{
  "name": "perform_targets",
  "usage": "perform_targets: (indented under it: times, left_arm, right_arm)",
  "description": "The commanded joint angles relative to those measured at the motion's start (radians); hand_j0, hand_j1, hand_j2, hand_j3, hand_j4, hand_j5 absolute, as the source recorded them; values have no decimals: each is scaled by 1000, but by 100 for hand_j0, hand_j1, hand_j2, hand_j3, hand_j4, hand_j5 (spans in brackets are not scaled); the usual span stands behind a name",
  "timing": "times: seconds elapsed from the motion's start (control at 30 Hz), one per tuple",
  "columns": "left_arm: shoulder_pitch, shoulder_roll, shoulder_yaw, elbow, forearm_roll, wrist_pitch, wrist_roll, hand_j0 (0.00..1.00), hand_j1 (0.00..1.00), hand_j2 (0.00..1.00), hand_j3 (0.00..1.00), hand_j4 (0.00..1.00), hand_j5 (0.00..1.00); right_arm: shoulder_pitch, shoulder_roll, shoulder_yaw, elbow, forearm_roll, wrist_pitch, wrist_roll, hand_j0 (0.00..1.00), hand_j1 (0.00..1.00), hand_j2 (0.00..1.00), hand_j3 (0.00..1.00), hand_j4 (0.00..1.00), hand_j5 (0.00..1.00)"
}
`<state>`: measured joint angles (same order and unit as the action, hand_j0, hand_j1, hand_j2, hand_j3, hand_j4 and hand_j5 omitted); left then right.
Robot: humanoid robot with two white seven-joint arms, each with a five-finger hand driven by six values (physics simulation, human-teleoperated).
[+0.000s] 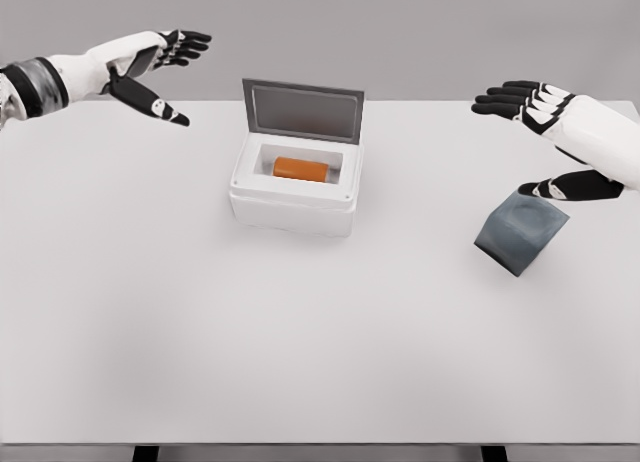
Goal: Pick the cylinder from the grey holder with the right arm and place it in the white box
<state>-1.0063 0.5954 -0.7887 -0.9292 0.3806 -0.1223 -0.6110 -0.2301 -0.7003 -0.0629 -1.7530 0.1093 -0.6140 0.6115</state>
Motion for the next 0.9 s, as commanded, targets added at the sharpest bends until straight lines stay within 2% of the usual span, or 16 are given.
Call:
perform_targets:
  times: [0.0, 0.1, 0.2, 0.3, 0.37, 0.53, 0.6, 0.87]
  left_arm:
    - [0, -23, -4, 21, -14, 1, 0, 100, 100, 100, 100, 100, 100]
    - [-15, -60, -4, 24, -66, -2, 0, 100, 100, 100, 100, 100, 100]
    - [-38, -109, -4, 107, -85, -8, 0, 100, 100, 100, 100, 100, 100]
    - [-52, -131, -4, 130, -103, -7, 0, 100, 100, 100, 100, 100, 100]
    - [-64, -166, -4, 184, -126, -7, 0, 100, 100, 100, 100, 100, 100]
    - [-69, -170, -27, 181, -138, -13, 0, 100, 100, 100, 100, 100, 100]
    - [-71, -170, -57, 174, -138, -26, 0, 100, 100, 100, 100, 100, 100]
    - [-71, -167, -76, 171, -161, -66, 0, 100, 100, 100, 100, 100, 100]
  right_arm:
    - [0, -4, 2, 0, -7, 3, -1, 100, 100, 100, 100, 100, 100]
    - [0, -5, 2, -2, -4, 3, -1, 100, 100, 100, 100, 100, 100]
    - [6, -7, 40, -2, -7, 3, -1, 100, 100, 100, 100, 100, 100]
    - [2, -7, 41, -3, 3, 3, -1, 100, 100, 100, 100, 100, 100]
    - [2, -8, 41, -3, 6, 3, -1, 100, 100, 100, 100, 100, 100]
    - [-5, 12, 32, -3, 3, 3, -1, 100, 100, 100, 100, 100, 100]
    - [-5, 22, 34, -2, 3, 3, -1, 100, 100, 100, 100, 100, 100]
    - [-6, 25, 31, -2, 3, 3, -1, 100, 100, 100, 100, 100, 100]
